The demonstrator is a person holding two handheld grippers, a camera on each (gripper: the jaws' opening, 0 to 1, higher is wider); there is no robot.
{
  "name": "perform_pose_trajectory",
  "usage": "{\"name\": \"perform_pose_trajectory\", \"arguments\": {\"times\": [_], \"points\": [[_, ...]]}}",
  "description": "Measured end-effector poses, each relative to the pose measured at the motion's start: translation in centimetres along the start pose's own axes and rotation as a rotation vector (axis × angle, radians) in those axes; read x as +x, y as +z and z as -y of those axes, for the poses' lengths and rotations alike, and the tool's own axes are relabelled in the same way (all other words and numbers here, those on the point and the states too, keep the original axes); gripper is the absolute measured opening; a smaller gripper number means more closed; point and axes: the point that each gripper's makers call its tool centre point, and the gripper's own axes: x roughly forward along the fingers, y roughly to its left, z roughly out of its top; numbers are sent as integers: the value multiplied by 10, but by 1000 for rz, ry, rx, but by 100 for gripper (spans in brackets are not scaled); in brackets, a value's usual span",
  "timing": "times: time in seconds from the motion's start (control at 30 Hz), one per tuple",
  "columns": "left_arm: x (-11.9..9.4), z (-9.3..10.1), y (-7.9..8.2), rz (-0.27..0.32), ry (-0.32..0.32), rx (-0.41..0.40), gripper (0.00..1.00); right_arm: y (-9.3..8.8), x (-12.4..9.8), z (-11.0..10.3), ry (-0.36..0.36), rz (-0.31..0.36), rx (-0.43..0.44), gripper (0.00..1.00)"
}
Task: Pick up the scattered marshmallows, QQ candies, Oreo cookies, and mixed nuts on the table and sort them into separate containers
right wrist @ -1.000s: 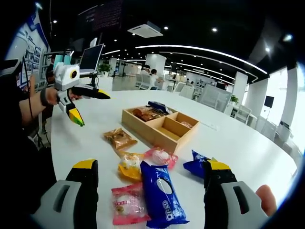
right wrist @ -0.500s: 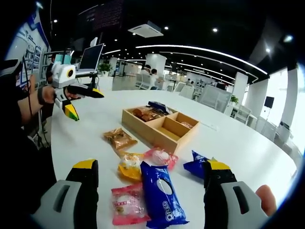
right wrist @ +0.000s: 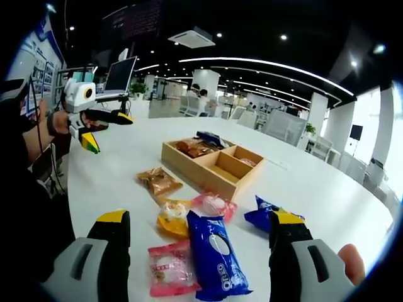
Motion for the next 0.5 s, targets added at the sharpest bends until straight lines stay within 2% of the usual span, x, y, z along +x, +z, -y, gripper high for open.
{"name": "perform_pose_trajectory", "arguments": {"times": [0.33,0.5], "points": [[-2,1,-2,-3,5,-6,97,7,-1,-4,7,12,-4,87],[-2,1,-3,-7,9,-6,97,4,-2,-4,7,7,-3,86]]}}
